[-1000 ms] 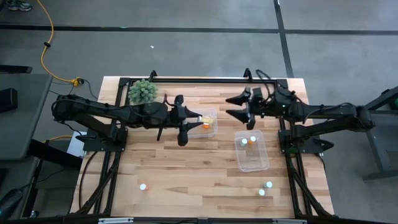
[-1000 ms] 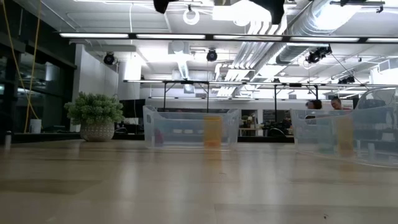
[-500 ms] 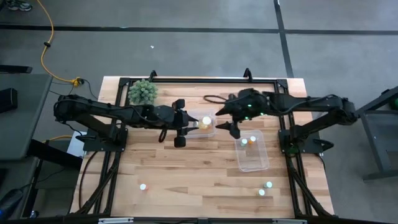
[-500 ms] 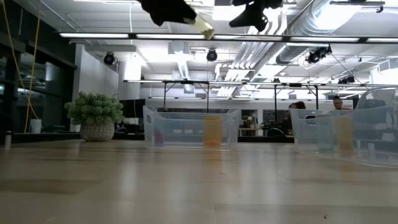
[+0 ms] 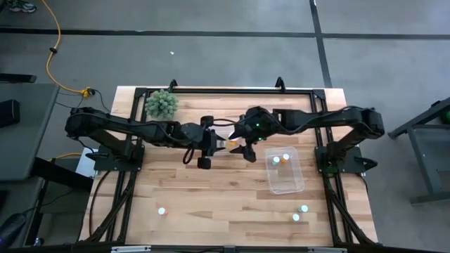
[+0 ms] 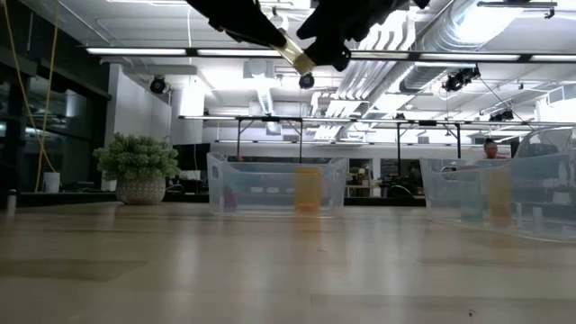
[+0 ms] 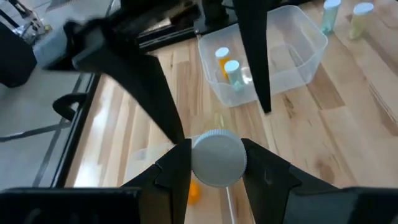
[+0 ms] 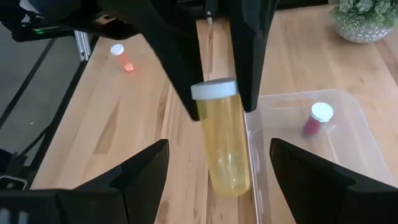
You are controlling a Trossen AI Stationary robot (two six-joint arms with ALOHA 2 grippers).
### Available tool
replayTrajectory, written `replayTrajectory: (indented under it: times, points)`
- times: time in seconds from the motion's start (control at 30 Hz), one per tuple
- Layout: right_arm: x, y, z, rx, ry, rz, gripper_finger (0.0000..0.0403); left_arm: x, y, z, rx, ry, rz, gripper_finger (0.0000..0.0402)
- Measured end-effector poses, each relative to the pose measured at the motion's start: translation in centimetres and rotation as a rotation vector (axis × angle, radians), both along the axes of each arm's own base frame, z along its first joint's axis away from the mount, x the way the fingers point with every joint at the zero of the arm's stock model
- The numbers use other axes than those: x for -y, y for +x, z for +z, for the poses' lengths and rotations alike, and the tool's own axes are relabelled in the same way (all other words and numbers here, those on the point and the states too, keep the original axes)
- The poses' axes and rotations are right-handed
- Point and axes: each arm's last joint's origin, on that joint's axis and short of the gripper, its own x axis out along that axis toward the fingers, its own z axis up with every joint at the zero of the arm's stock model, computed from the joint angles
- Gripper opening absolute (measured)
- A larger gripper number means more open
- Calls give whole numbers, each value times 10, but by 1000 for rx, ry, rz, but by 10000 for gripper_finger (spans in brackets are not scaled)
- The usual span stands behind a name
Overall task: Pick and place medicine bottles into bin by pill shape (circle, oval)
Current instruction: Put the left yellow tablet bottle into the bottom transparent bin
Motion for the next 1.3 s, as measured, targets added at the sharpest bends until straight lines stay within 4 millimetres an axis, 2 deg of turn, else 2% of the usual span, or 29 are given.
replayTrajectory:
  times: [0.23,0.47,0.93,1.1,1.3]
  points:
    - [1,5,-11,-44,0,-6,272,-1,0,0,0,18,6,117]
    - [1,5,-11,-46,-1,-6,267,-2,0,1,-4,51,11,117]
    - [2,5,-11,-50,-29,-41,148,-2,0,1,-3,50,12,117]
    - [2,5,-11,-50,-29,-42,130,-2,0,1,-3,49,13,117]
    - [2,5,-11,-48,-29,-42,129,-2,0,1,-2,48,13,117]
